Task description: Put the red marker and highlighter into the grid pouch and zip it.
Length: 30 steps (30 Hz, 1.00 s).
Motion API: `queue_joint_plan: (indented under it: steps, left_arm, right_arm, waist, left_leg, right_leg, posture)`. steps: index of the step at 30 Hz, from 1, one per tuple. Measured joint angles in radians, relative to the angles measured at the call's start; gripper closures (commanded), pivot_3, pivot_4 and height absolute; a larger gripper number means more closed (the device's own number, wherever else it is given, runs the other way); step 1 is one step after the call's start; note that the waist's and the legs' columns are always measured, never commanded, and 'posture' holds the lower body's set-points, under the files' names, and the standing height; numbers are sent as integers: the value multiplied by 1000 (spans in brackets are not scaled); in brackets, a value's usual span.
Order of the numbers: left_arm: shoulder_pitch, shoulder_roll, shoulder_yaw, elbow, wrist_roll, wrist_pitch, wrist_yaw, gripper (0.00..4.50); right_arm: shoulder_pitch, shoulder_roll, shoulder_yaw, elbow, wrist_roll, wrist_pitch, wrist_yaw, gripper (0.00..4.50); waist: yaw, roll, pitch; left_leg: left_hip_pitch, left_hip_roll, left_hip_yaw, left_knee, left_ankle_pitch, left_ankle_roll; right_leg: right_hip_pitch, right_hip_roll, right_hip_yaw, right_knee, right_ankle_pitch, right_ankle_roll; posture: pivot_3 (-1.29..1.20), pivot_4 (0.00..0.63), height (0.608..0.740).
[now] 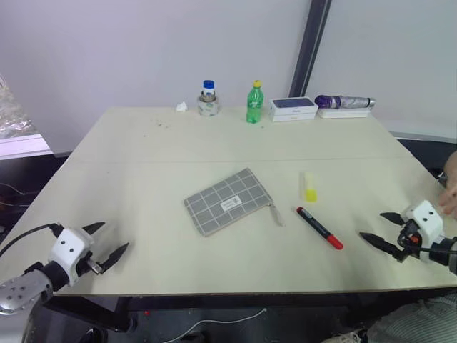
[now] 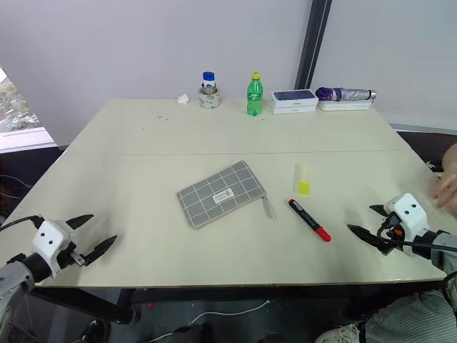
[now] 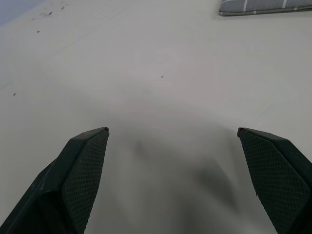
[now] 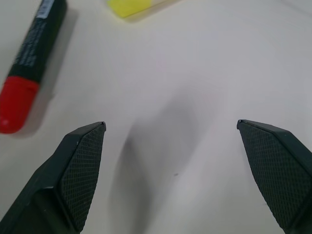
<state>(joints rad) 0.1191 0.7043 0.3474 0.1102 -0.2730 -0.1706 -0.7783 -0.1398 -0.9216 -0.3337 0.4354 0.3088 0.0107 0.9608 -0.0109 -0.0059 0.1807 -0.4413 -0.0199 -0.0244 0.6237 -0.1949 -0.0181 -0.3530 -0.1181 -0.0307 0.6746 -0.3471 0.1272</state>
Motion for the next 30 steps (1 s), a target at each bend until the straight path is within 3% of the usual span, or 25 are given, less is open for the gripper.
queue_joint_plan:
  steps: [11,20,23,30]
  left_arm:
    - [-24,-5,-12,1,-1,-7,-25,39]
    - [-42,-10,-23,-21,2,-48,-42,39]
    - [-49,-11,-47,-21,23,-88,-47,0]
    - [-154,-16,-145,42,166,-227,-16,0]
  right_arm:
    - [-22,3,6,31,-13,-40,-22,11]
    - [-80,40,44,-24,-16,55,-50,11]
    - [-105,71,48,-39,-18,87,-71,884]
    - [-246,252,136,-204,-10,182,-171,4438]
  waist:
    - [-1,0,0]
    - [0,0,0]
    - [0,0,0]
    - [-4,1,0]
  left_leg:
    - [0,0,0,0,0,0]
    - [0,0,0,0,0,0]
    - [0,0,0,0,0,0]
    - [0,0,0,0,0,0]
  right_leg:
    - [0,0,0,0,0,0]
    - [0,0,0,0,0,0]
    - [0,0,0,0,0,0]
    - [-1,1,0,2,0,0]
  posture:
    - [0,150,740]
    - [0,150,740]
    - [0,150,740]
    - [0,150,740]
